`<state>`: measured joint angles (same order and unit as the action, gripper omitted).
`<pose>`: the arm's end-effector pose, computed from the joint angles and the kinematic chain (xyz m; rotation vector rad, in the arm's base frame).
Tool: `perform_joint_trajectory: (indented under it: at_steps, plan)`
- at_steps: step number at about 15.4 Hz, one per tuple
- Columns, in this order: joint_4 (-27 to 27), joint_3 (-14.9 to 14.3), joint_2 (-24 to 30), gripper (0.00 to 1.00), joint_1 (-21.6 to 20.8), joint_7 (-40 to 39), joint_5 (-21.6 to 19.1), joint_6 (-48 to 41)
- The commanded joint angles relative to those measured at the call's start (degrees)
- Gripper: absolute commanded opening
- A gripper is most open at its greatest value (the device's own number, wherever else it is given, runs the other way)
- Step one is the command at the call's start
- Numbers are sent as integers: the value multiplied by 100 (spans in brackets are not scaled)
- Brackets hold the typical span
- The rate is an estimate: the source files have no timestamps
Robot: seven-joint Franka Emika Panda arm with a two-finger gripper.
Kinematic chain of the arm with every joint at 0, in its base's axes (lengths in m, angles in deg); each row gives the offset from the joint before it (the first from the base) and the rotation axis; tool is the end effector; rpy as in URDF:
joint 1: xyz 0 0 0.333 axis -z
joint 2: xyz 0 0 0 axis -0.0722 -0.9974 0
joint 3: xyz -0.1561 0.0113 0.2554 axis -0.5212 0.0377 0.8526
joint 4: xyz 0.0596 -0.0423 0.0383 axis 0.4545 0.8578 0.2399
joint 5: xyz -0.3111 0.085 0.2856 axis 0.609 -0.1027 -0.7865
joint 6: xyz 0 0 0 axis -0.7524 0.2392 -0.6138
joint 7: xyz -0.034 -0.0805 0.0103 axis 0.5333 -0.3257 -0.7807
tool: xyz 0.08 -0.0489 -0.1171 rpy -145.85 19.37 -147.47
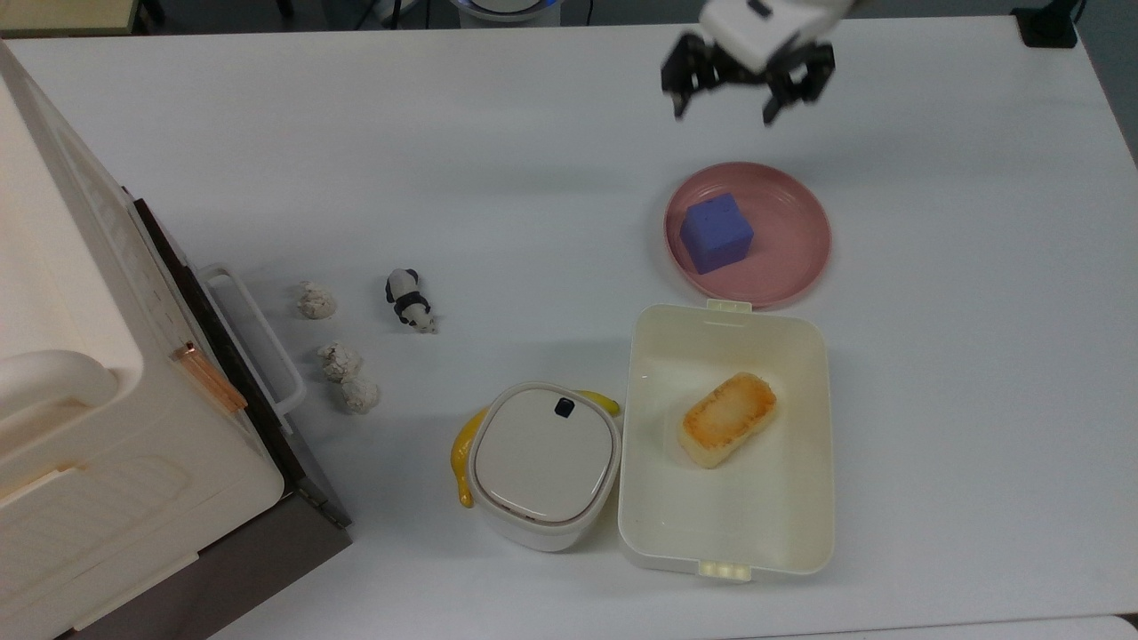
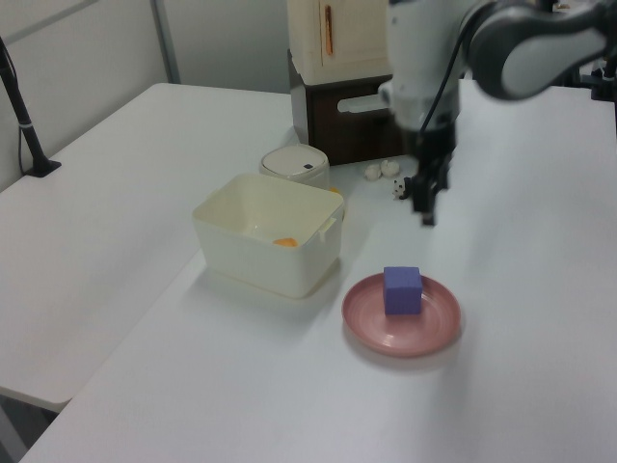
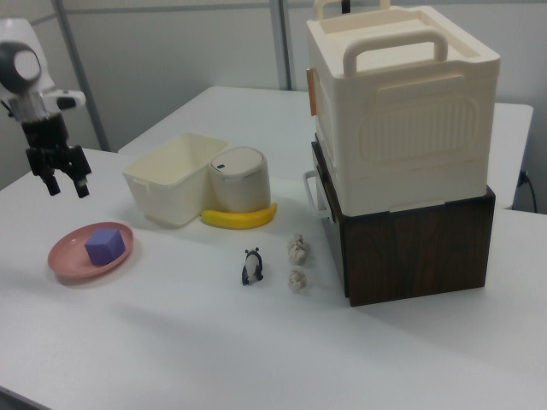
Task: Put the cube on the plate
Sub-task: 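Open the gripper to release the cube and raise it away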
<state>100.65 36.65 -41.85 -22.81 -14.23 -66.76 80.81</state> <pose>0.5643 0.2759 0.4326 2.9852 0.0095 -0.1492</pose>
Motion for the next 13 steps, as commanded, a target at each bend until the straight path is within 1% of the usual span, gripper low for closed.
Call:
perform_joint_trajectory:
  at_steps: [1, 4, 5, 6, 8, 9, 13]
  plan:
    - [246, 35, 760, 100, 633, -113, 82, -873]
    - [238, -62, 894, 100, 1556, -1289, 55, -856]
    - [221, -149, 885, 100, 1768, -1632, 47, -803]
    - [238, -315, 876, 100, 1909, -1853, 55, -629]
    - [264, -763, 833, 100, 2016, -2135, -6, -128]
    - [273, -870, 824, 100, 2007, -2189, -15, -4]
    - [220, -941, 833, 100, 2121, -2198, -33, 102]
